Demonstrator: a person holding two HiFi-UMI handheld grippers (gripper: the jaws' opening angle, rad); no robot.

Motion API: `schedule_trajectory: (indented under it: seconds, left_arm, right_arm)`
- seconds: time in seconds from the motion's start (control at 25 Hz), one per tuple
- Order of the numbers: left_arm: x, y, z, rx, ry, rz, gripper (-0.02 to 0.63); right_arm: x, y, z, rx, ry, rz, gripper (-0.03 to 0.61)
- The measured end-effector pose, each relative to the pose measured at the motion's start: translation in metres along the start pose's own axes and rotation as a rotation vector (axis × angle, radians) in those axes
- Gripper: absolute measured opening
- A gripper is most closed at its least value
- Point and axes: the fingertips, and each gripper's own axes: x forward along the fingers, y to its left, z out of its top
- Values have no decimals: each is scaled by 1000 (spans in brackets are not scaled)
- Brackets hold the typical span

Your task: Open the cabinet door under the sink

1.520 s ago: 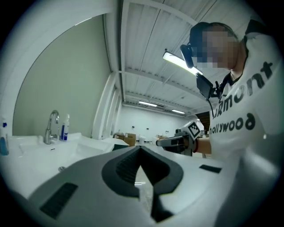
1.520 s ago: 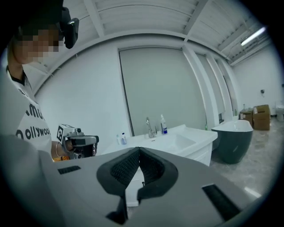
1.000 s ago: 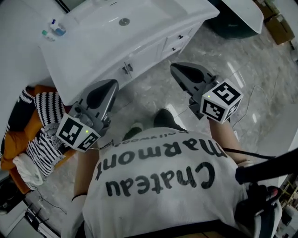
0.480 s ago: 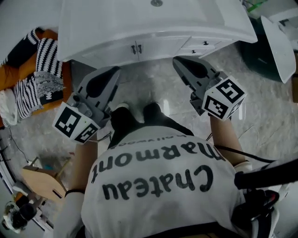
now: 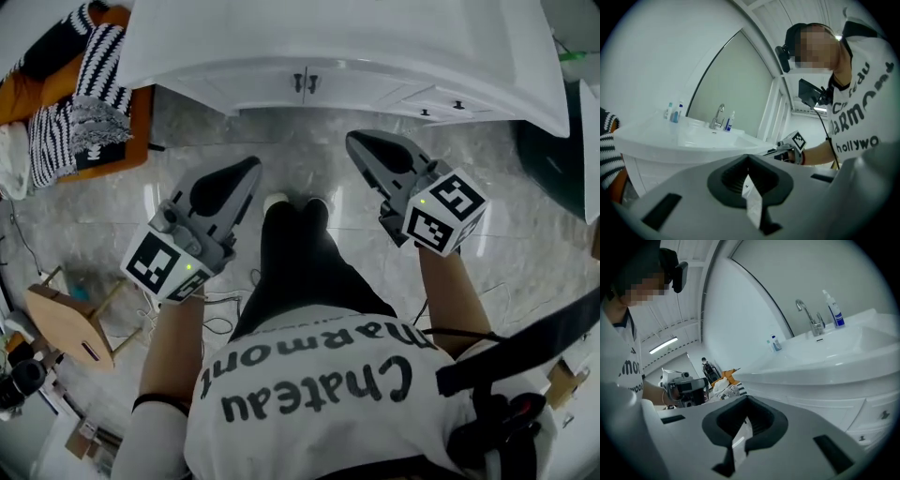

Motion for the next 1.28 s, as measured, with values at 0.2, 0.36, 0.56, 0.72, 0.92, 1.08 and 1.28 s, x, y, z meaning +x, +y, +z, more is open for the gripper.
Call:
schedule_trajectory:
  seconds: [0.2,0.36,0.56,0.72,0.92,1.08,1.28]
  left_arm:
    - [25,41,-52,15,47,34,-6]
    - [47,69,-94,-32,47,45,-6]
    - [88,119,-164,-116,104,13,-6]
    - [121,157,-210,-164,137,-1,-5]
    - [153,180,-238,-142,126,-42,68]
    - [177,189,-255,-110,120,-69,110]
    - [196,198,-262,-54,126,-89,118]
  right_arm:
    - [36,-34,-37,0,46,-21,9]
    - [60,-62,-64,28,66,-44,8]
    - [103,-113,-97,12,82,-56,9]
    - [135,-156,-117,3,80,-61,9]
    - [165,-181,-140,-47,68,-65,9]
    - [182,-195,-154,-43,46,-81,9]
    - [192,-206,-156,-67,26,-101,11]
